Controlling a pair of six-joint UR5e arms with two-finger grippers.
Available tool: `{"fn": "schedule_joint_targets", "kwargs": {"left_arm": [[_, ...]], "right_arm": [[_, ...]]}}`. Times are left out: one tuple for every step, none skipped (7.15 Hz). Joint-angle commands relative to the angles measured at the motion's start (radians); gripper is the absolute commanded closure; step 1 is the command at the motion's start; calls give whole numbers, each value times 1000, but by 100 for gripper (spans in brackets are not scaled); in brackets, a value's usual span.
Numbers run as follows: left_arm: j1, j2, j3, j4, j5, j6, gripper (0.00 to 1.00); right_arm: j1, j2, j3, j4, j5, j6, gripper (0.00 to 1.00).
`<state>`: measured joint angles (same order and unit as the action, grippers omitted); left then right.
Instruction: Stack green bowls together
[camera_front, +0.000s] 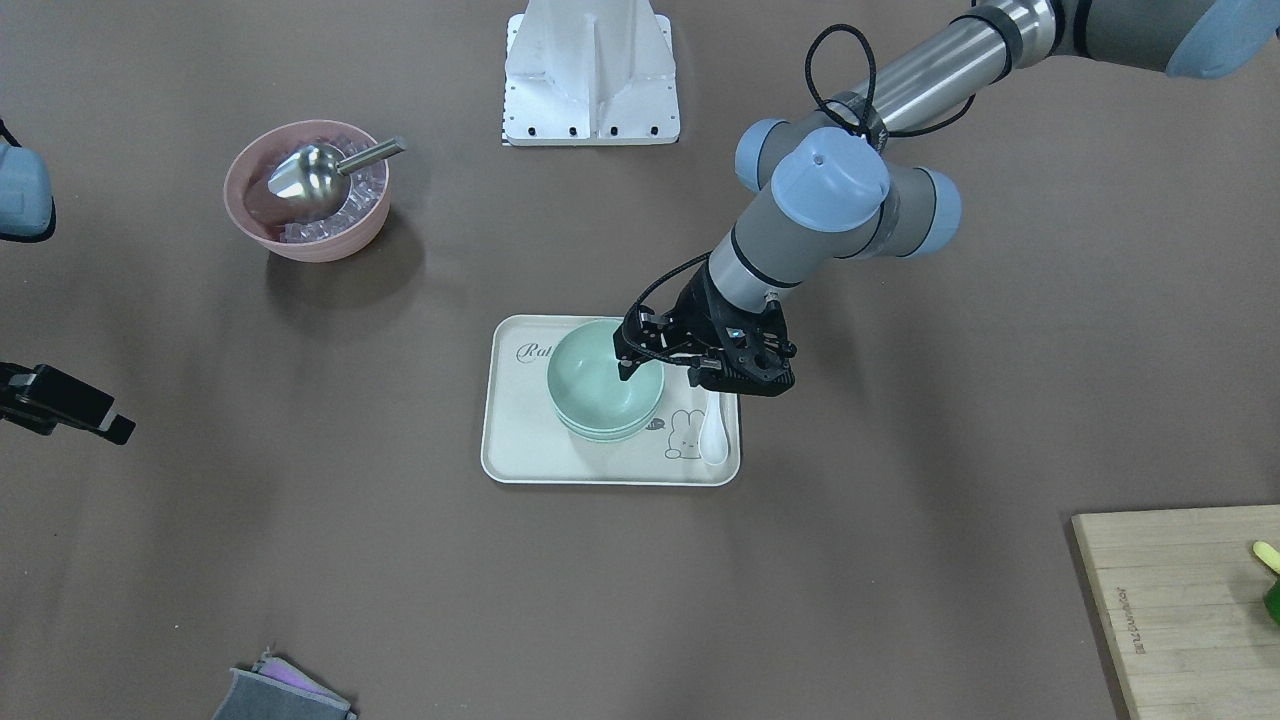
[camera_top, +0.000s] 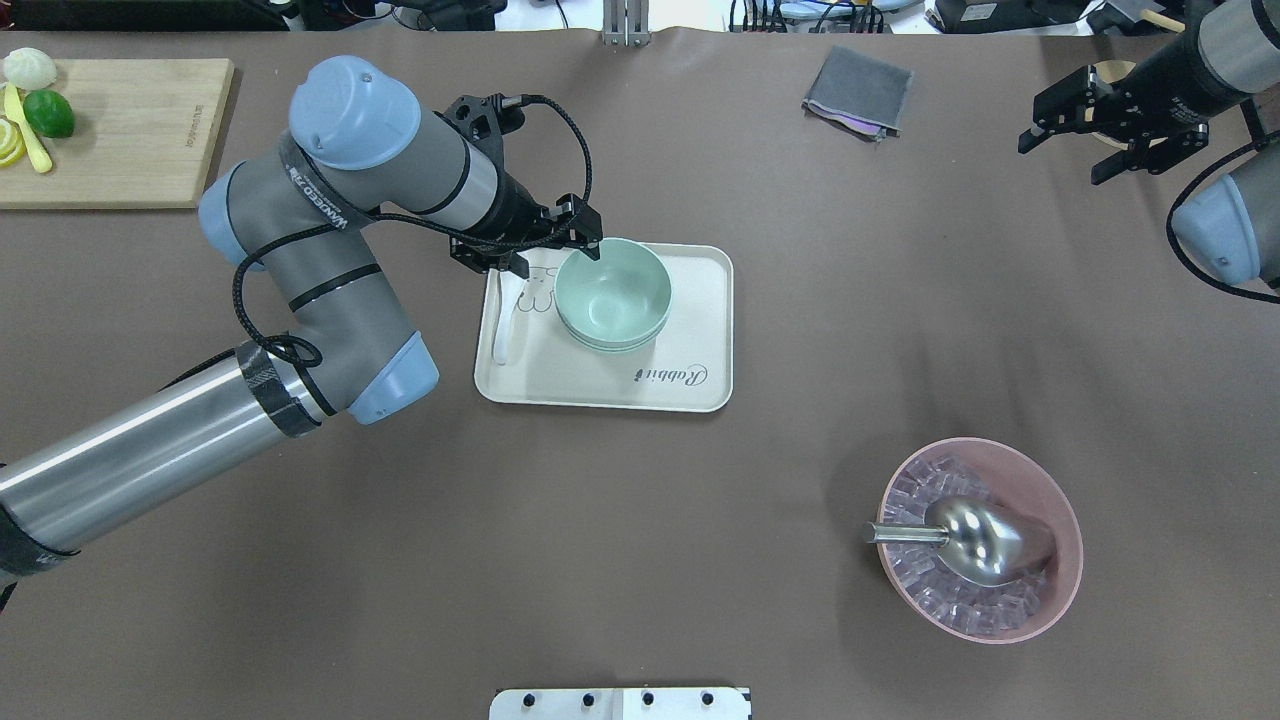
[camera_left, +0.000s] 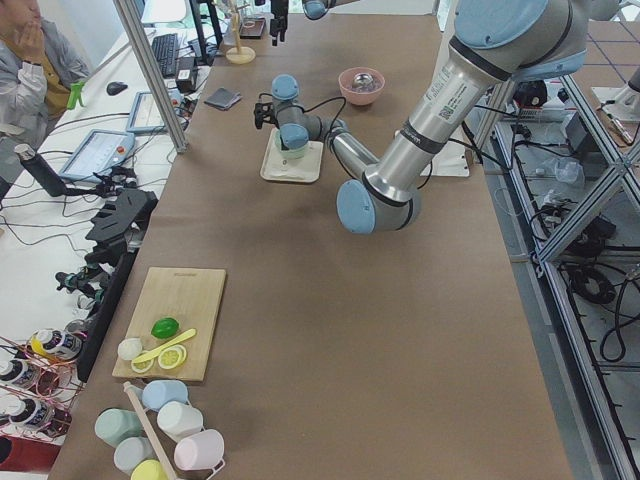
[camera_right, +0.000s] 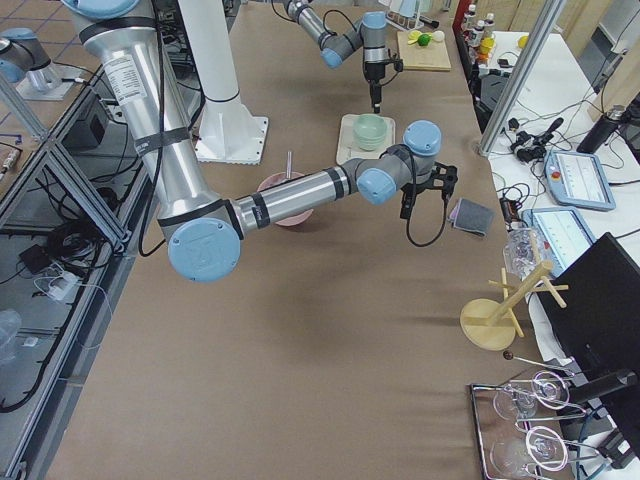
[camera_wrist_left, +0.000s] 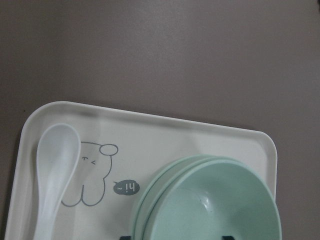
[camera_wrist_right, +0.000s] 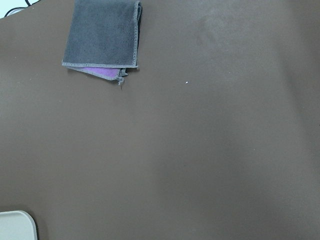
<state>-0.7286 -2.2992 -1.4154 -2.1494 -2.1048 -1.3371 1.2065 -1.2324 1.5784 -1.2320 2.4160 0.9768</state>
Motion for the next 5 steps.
{"fn": "schedule_joint_targets", "kwargs": {"left_arm": [[-67, 71, -58, 5, -91, 9, 1], [-112, 111, -60, 23, -144, 45, 1], [-173, 156, -89, 102, -185, 182, 1], [-230, 177, -170, 290, -216, 381, 1], [-277, 252, -285, 477, -216, 596, 1]], "right_arm": [[18, -7, -3, -3, -1, -32, 0], [42, -24, -2, -41, -3, -131, 0], [88, -22, 0, -125, -3, -265, 0], [138, -22, 0, -206, -6, -403, 0], [189, -22, 0, -290, -11, -529, 0]]}}
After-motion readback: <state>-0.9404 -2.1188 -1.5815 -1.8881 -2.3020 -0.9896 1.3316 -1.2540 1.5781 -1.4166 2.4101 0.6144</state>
